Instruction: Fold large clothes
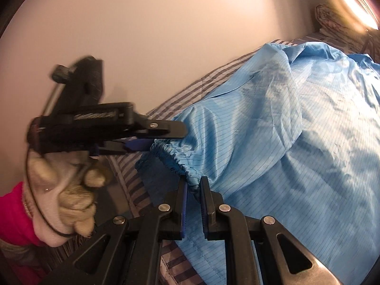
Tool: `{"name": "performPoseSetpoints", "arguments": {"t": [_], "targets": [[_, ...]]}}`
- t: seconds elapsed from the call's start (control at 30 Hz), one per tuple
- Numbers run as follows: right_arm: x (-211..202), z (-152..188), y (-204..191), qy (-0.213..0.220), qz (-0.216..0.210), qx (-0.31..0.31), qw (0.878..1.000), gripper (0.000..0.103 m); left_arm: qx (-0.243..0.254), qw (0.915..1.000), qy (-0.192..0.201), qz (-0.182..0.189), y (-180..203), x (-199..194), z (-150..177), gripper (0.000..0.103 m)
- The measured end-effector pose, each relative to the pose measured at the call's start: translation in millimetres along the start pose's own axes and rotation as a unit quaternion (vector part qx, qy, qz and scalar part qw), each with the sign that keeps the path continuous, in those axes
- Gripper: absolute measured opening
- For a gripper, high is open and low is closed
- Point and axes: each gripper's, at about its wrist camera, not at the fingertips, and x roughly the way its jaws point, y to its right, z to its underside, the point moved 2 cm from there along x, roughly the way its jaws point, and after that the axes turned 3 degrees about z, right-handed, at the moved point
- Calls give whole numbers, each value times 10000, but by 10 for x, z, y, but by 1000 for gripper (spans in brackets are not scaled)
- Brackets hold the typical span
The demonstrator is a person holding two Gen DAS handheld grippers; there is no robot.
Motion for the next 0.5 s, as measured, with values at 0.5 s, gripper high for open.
{"name": "performPoseSetpoints", "arguments": {"t": [0.5], "targets": [[-133, -193, 552, 404, 232, 1239, 9912, 26, 1925, 9718, 1153, -728, 631, -727, -193, 0]]}}
